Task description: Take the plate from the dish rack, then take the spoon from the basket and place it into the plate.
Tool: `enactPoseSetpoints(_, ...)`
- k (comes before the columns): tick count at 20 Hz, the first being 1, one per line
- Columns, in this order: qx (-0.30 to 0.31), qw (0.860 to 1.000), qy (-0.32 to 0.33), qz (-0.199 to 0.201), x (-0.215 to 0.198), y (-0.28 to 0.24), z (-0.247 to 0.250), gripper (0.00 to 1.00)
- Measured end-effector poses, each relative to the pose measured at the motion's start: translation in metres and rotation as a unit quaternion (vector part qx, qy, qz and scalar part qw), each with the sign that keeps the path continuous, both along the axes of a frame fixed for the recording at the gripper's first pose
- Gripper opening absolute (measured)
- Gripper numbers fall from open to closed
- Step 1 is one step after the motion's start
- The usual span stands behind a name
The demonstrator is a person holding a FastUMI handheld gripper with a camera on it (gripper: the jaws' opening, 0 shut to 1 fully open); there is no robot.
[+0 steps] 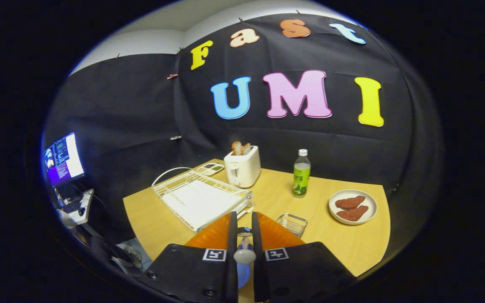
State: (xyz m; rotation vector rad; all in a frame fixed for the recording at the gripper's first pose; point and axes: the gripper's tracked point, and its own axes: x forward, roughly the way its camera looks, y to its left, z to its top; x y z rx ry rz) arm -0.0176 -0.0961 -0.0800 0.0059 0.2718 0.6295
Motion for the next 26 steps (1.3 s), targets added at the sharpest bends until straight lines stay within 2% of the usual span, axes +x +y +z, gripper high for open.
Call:
enactPoseSetpoints(6, -0.011, 0.995, 0.072, 0.072, -0.047, 0.041, -0.063, 0.18)
enactPoseSetpoints(11, -0.044, 0.991, 0.074, 0.101, -0.050, 0.065, -0.100, 0.19)
enactPoseSetpoints(16, -0.075, 0.989, 0.064, 0.112, -0.041, 0.077, -0.124, 0.20)
enactPoseSetpoints(26, -0.106, 0.983, 0.117, 0.098, -0.056, 0.049, -0.167, 0.23)
